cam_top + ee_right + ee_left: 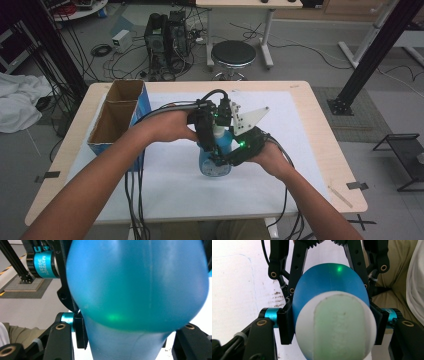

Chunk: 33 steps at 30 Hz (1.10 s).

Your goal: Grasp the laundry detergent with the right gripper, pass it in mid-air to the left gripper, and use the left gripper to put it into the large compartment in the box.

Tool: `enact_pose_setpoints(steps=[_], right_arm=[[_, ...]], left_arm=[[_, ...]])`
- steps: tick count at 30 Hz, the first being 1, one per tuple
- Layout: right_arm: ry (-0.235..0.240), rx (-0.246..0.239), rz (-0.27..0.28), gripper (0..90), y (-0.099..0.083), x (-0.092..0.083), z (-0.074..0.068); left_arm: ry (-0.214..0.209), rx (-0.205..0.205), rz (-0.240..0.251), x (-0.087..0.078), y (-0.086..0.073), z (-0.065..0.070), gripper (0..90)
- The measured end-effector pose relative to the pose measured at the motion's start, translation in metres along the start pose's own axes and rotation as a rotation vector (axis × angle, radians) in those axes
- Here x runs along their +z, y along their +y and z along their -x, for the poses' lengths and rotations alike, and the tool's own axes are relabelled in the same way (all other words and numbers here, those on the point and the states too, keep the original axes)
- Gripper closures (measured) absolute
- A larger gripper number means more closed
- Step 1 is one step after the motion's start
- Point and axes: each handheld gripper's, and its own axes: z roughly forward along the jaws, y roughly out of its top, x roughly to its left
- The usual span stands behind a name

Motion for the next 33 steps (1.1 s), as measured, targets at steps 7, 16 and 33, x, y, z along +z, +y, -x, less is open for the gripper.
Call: enact_pose_setpoints(steps=[7, 16, 33], right_arm=[[0.0, 0.002, 0.001, 43.1, 0.0, -0.002, -0.001], [-0.01, -0.007, -0.001, 42.2, 0.002, -0.007, -0.003], [-0.146, 0.133, -0.177, 10.5, -0.016, -0.081, -0.007]], left_arm=[[0.008, 0.01, -0.002, -0.001, 0.001, 0.001, 37.7], [0.013, 0.021, 0.007, -0.005, 0.005, 0.003, 38.0], [0.074, -0.078, -0.018, -0.033, -0.018, -0.007, 37.9]])
